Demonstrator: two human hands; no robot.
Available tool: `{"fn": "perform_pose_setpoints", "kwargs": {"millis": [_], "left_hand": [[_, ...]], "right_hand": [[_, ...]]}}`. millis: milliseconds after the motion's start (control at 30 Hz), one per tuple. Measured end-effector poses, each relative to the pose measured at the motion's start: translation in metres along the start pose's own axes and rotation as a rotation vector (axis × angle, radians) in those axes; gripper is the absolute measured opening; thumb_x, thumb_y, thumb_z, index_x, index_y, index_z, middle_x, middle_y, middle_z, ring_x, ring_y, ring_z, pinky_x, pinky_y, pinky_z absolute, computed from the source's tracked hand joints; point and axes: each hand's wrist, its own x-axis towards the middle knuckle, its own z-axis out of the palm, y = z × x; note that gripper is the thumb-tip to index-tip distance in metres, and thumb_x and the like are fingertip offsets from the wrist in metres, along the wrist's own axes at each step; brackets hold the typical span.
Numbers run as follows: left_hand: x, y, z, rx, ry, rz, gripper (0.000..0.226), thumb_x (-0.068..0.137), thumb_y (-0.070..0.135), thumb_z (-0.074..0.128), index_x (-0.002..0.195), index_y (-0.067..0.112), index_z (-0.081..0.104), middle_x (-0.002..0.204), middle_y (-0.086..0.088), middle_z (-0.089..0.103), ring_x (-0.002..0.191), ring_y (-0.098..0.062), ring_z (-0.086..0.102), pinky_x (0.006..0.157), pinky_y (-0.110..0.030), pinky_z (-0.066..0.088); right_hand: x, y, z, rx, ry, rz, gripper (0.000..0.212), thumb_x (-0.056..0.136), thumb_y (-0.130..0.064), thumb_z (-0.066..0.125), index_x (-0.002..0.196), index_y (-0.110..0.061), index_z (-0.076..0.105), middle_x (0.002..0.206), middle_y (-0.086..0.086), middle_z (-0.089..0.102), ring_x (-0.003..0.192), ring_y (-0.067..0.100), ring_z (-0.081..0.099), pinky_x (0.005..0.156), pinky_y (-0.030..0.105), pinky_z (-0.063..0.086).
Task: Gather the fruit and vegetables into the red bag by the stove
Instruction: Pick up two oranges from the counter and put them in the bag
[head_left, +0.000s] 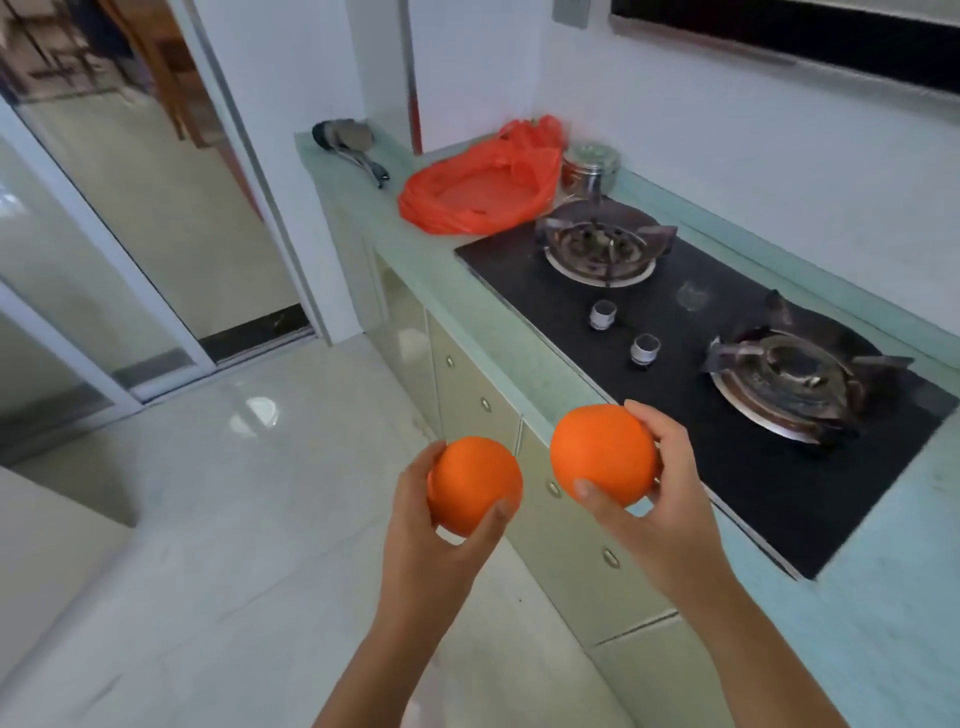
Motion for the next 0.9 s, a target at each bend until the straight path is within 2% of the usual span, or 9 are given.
{"fn": "perform_pose_setpoints", "kwargs": {"millis": [67,167,233,433,567,633,700,767,900], "left_hand": [[0.037,-0.013,-0.02,-0.005,0.02,-0.013,0.062,0.069,0.033,0.076,0.113,0.048,0.035,0.113,0.029,0.039,0.1,-0.009,0.051,0.078,-0.029,0.049],[0.096,-0.029,-0.054,0.003,0.029,-0.055,0.064,0.07,0.031,0.076,0.119,0.042,0.036,0.117,0.011,0.045,0.102,-0.018,0.052,0.081,-0.036,0.051],[0.134,-0.034,-0.078,0.001,0.038,-0.08,0.063,0.071,0.031,0.075,0.12,0.041,0.035,0.118,0.008,0.043,0.102,-0.019,0.052,0.079,-0.035,0.05],[0.229,-0.042,-0.124,-0.035,0.033,-0.066,0.064,0.072,0.031,0.074,0.12,0.042,0.034,0.117,0.01,0.042,0.098,-0.013,0.051,0.074,-0.029,0.05],[0.264,-0.053,-0.132,-0.088,0.033,-0.098,0.06,0.071,0.029,0.075,0.114,0.045,0.036,0.11,0.022,0.043,0.093,-0.002,0.051,0.067,-0.018,0.047],[0.284,-0.063,-0.133,-0.097,0.03,-0.121,0.06,0.071,0.028,0.076,0.113,0.046,0.036,0.109,0.027,0.041,0.094,0.001,0.05,0.069,-0.019,0.048],[0.308,-0.07,-0.133,-0.107,0.042,-0.139,0.06,0.072,0.025,0.076,0.114,0.044,0.038,0.109,0.027,0.042,0.092,0.005,0.052,0.068,-0.018,0.05],[0.339,-0.073,-0.131,-0.116,0.067,-0.139,0.059,0.072,0.022,0.075,0.115,0.04,0.039,0.109,0.026,0.043,0.09,0.013,0.051,0.068,-0.014,0.05],[0.417,-0.07,-0.12,-0.089,0.053,-0.125,0.059,0.073,0.024,0.075,0.117,0.039,0.039,0.107,0.025,0.043,0.091,0.005,0.051,0.07,-0.018,0.048]], "right_hand": [[0.029,-0.005,0.031,-0.007,-0.015,-0.017,0.069,0.054,-0.062,0.063,0.116,-0.05,0.033,0.119,-0.032,0.036,0.104,-0.011,0.043,0.069,0.008,0.048],[0.073,-0.023,0.078,-0.014,-0.035,-0.063,0.07,0.056,-0.06,0.063,0.118,-0.046,0.034,0.12,-0.031,0.036,0.106,-0.01,0.043,0.07,0.007,0.046],[0.103,-0.04,0.107,0.008,-0.06,-0.079,0.069,0.058,-0.057,0.064,0.12,-0.044,0.035,0.121,-0.028,0.038,0.106,-0.008,0.044,0.071,0.007,0.045],[0.177,-0.063,0.187,-0.011,-0.075,-0.099,0.072,0.058,-0.057,0.064,0.121,-0.04,0.035,0.123,-0.023,0.038,0.106,-0.007,0.044,0.073,0.006,0.044],[0.211,-0.056,0.219,-0.036,-0.121,-0.066,0.073,0.058,-0.059,0.063,0.123,-0.039,0.035,0.126,-0.023,0.037,0.107,-0.005,0.046,0.073,0.008,0.046],[0.234,-0.049,0.23,-0.049,-0.115,-0.042,0.073,0.056,-0.06,0.063,0.122,-0.041,0.035,0.124,-0.023,0.038,0.104,0.0,0.05,0.07,0.012,0.049],[0.26,-0.041,0.238,-0.047,-0.108,-0.021,0.074,0.056,-0.061,0.063,0.121,-0.042,0.035,0.123,-0.024,0.038,0.103,0.003,0.051,0.066,0.017,0.051],[0.289,-0.032,0.246,-0.035,-0.093,-0.018,0.073,0.056,-0.06,0.063,0.121,-0.043,0.035,0.124,-0.022,0.039,0.105,0.0,0.049,0.07,0.017,0.049],[0.359,-0.012,0.262,0.008,-0.034,0.011,0.074,0.056,-0.059,0.065,0.122,-0.044,0.035,0.124,-0.02,0.04,0.107,0.001,0.048,0.076,0.021,0.046]]}}
